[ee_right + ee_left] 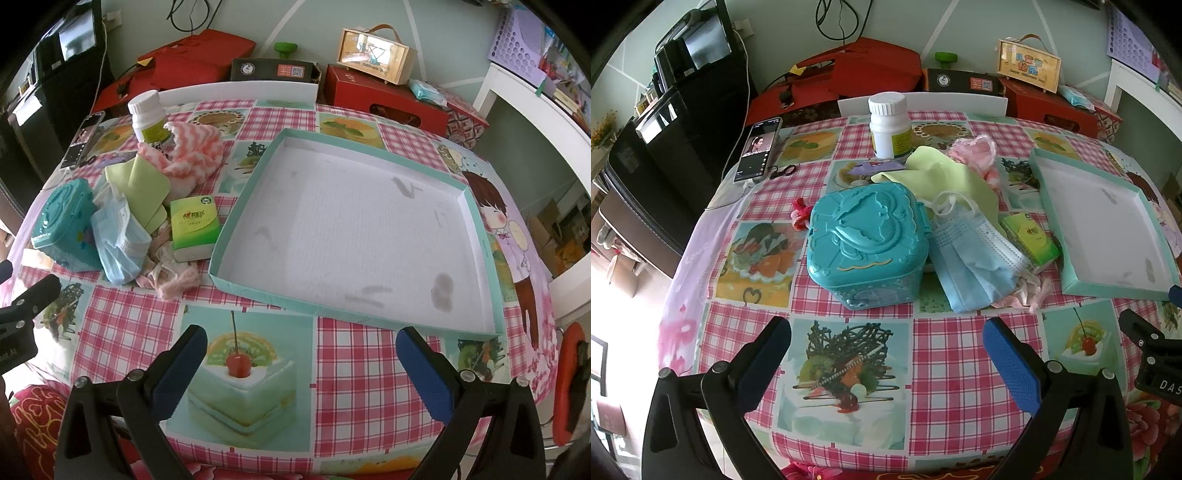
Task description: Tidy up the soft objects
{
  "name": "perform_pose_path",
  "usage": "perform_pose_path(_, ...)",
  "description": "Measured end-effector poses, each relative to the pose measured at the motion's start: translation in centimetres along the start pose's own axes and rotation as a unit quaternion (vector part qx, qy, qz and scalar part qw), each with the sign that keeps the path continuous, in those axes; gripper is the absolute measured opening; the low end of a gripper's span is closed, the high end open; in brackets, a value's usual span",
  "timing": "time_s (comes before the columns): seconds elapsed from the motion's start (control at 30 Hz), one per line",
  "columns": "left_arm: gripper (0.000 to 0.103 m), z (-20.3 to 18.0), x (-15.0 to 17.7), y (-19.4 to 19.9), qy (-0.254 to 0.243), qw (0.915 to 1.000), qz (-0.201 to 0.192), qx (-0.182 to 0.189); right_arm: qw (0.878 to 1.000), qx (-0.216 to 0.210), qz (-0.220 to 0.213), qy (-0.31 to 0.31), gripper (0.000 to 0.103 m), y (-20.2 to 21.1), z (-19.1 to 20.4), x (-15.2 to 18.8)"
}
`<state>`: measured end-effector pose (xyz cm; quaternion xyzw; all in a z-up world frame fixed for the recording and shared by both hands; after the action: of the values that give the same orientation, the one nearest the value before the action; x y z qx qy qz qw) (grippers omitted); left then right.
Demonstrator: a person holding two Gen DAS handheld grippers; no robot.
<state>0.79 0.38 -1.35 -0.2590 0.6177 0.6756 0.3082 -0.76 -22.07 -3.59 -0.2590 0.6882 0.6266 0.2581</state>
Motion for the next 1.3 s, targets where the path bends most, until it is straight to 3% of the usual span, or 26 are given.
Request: perform_pose_path(1.3, 0.103, 0.4, 0.14, 0.13, 0.001, 1.0, -0.002, -0.003, 1.0, 0.001, 0.003, 0.003, 0.103, -0.02, 0.16, 0.03)
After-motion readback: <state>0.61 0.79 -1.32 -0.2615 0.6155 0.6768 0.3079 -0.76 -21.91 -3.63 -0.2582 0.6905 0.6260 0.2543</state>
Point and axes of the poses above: each gripper's, at about its wrist camera, not at the fingertips, and y roughly against the way its jaws point, z to its left, x to its underside, the point moved 2 cm from there along -y, roughly the way its jaws point, and after that the axes turned 15 degrees about -z, right-handed, at the moved point
